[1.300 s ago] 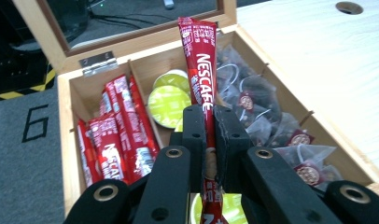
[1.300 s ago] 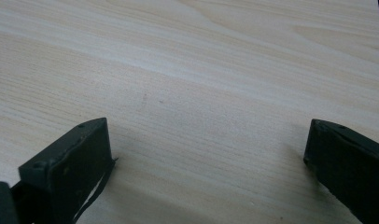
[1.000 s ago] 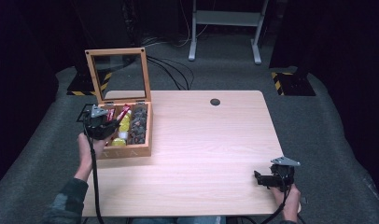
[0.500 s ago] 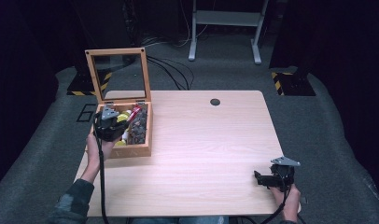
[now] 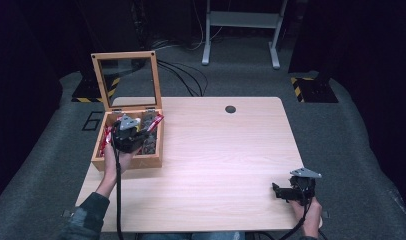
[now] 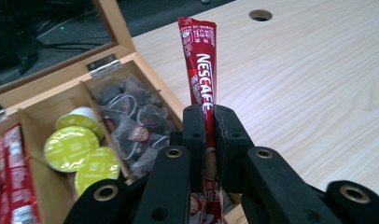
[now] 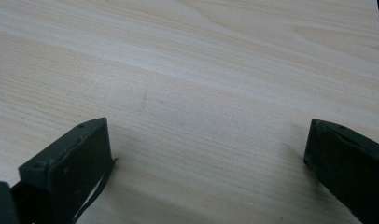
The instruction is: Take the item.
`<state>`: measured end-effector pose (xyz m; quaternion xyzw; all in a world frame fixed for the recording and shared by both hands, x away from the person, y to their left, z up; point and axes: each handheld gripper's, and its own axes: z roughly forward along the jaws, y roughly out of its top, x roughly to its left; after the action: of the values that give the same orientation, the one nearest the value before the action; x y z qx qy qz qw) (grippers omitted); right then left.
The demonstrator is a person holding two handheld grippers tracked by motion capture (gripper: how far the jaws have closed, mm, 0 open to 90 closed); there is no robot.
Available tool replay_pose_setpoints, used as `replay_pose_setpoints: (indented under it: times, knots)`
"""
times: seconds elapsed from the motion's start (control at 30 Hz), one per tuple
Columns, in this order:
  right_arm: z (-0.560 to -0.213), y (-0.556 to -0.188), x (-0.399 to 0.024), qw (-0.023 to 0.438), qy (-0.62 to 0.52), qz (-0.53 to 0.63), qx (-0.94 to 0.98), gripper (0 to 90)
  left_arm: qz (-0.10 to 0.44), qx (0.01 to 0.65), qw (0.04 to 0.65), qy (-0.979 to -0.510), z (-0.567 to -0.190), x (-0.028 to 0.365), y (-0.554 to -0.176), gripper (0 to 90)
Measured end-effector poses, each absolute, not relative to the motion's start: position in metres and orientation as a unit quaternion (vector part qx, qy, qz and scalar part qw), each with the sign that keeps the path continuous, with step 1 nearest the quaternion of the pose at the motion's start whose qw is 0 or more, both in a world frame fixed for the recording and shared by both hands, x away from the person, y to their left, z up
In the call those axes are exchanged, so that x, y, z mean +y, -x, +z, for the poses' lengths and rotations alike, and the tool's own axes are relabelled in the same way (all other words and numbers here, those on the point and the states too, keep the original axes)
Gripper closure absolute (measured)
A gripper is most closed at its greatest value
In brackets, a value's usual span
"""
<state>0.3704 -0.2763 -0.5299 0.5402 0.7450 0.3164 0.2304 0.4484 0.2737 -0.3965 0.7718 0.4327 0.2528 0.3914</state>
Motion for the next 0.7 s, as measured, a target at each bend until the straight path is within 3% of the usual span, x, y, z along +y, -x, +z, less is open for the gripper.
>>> replay_pose_setpoints:
  times: [0.7]
  knots:
    - [-0.530, -0.370, -0.276, 0.230, -0.541, 0.316, 0.745, 0.2, 0.228, 0.401, 0.399, -0.793, -0.410, 0.229, -0.450, 83.4]
